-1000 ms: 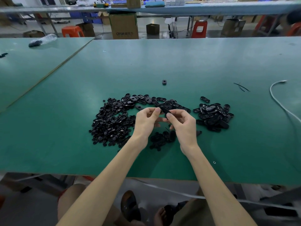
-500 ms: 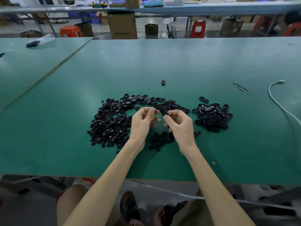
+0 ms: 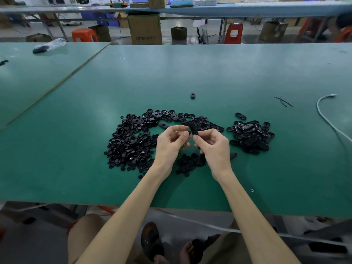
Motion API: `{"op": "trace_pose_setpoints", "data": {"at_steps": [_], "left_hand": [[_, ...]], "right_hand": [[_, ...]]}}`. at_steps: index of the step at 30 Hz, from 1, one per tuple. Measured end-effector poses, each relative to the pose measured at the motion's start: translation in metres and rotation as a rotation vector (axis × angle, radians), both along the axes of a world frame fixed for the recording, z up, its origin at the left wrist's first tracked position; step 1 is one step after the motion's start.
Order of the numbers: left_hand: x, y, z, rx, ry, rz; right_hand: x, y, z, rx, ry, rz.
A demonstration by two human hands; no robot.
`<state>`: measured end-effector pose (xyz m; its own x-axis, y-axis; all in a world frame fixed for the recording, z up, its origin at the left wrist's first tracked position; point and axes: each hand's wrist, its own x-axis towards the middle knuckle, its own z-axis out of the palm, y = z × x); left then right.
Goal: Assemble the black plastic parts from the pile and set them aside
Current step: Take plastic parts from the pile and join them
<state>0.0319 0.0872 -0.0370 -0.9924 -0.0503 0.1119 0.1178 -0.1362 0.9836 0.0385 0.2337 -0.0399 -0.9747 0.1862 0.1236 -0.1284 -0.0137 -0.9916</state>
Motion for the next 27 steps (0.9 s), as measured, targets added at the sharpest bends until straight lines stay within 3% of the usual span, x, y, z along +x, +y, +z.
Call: {"op": "trace_pose_setpoints", "data": {"at_steps": [27], "left_hand": [[-0.0004,-0.0015,0.0041,0.034,-0.068,-0.024]], "right_hand": [[0.0028,-0.0030,0.0041,0.166,0.037,0.042]]}}
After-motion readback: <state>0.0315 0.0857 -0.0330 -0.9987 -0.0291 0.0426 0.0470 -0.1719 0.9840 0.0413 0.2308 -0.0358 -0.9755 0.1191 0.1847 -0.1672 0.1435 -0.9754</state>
